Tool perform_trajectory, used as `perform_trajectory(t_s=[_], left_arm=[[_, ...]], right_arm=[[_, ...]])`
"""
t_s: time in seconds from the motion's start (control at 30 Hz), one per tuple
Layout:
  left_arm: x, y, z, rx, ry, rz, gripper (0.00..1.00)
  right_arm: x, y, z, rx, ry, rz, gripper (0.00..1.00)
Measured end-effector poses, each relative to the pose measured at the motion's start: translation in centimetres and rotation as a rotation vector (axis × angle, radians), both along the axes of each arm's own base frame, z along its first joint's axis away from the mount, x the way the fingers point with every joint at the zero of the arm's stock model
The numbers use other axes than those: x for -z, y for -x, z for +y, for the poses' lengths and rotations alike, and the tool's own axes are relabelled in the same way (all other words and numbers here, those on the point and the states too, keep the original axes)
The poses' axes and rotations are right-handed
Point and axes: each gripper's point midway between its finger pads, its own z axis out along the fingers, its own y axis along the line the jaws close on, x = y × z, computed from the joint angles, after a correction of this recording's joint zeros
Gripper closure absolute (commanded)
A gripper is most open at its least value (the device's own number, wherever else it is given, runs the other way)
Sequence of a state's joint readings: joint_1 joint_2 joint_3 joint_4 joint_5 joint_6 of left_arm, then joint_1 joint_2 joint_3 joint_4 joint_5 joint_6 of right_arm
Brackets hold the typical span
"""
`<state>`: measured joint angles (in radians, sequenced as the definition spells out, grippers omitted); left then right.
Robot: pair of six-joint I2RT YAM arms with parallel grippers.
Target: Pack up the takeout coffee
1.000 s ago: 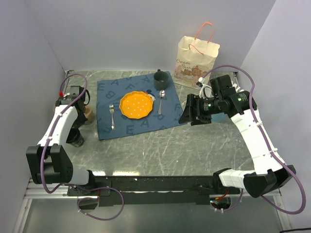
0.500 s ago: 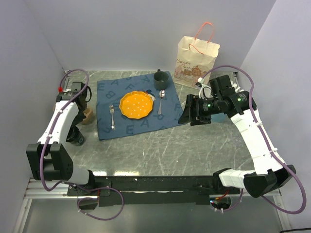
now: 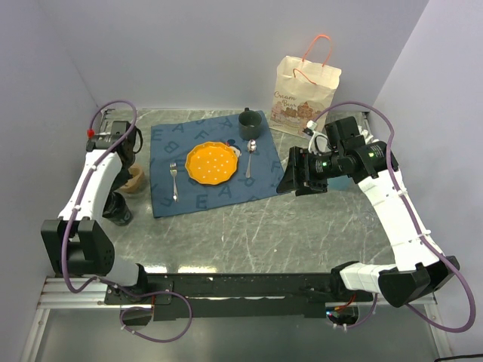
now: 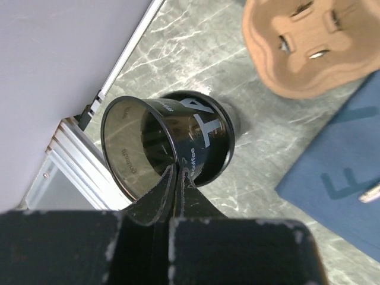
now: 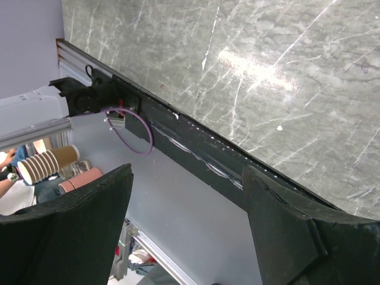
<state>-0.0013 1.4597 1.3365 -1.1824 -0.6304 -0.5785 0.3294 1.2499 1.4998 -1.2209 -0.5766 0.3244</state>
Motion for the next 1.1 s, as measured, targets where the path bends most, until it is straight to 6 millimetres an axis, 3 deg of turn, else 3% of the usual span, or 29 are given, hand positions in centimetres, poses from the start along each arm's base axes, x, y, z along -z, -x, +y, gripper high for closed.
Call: perform_trajectory(t_s=[0.27,0.5,0.73,0.9,1.1], left_arm=[[-2.2,-0.1,-1.2,0.012,-0.007,-0.024,0.99],[-6.8,-1.8,-2.4,0.039,-0.004,-0.150,0.99],[-10.3,-3.2,-4.8,0.107,0.070,-0.269,0.99],[-11.2,-3.6,-9.9,0.244,0.157,-0.310,0.99],[-9.7,-2.1,-20.0,0.466,0.272,-0.274,0.99]], right_arm=[[-0.1,0.2,0.1,-0.005,-0.006,0.010,0.18],[-0.1,0.3,0.4,-0.013,-0.010,0.034,0.18],[-1.9,0.2,0.8,-0.009,-0.039,0.011,0.18],[-3.5,0.0,0.6,0.017,-0.041,-0.025,0.18],[-6.2,-0.9,-0.2,0.093,-0.031,-0.108,0.18]])
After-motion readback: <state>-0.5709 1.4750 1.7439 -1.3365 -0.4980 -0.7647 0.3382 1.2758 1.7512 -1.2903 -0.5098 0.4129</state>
